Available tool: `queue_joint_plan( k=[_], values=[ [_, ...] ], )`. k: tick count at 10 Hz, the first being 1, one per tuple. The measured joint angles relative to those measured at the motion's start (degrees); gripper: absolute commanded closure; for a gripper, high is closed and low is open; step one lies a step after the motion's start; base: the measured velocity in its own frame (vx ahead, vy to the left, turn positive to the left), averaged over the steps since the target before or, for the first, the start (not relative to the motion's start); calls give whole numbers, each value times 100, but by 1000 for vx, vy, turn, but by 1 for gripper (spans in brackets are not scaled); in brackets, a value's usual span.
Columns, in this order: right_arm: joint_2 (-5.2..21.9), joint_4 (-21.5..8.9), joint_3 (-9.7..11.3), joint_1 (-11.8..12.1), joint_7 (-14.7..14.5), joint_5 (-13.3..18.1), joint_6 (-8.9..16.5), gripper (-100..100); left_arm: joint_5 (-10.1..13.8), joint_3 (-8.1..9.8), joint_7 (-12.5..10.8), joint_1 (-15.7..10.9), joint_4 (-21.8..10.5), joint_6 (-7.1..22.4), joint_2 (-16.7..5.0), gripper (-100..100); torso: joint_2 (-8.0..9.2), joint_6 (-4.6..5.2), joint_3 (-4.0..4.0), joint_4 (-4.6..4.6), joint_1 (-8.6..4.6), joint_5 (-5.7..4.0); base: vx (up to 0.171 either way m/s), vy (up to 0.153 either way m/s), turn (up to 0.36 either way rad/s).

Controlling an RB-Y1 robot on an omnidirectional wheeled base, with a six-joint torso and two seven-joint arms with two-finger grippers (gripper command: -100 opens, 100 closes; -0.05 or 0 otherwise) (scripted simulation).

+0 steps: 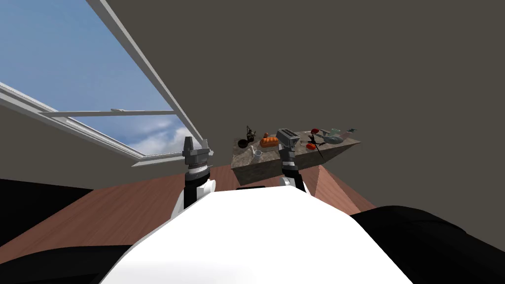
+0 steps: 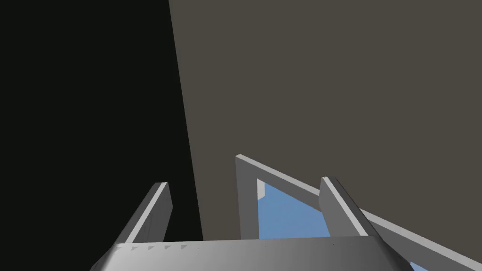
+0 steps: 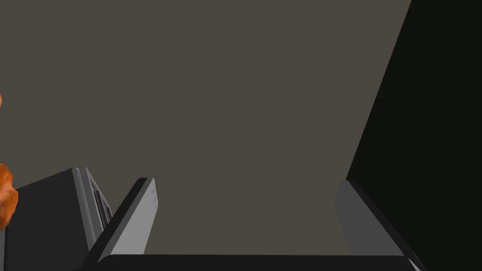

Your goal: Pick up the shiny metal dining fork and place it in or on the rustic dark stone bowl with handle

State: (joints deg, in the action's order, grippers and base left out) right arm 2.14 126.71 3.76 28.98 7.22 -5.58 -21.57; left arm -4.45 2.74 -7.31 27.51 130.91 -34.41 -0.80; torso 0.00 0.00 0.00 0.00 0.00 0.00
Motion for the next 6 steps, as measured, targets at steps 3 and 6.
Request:
queue_joint_plan(
  k=[3, 6],
  values=[
    [364, -188, -196, 101, 143, 70, -108, -100, 0, -2, 0, -1, 0, 0, 1, 0, 32, -1, 18, 7, 58, 13, -94, 152, 94],
    [841, -542, -468, 317, 389, 221, -314, -100, 0, -2, 0, -2, 0, 0, 2, 0, 45, 0, 26, 10, 67, 15, -110, 187, 165]
  ],
)
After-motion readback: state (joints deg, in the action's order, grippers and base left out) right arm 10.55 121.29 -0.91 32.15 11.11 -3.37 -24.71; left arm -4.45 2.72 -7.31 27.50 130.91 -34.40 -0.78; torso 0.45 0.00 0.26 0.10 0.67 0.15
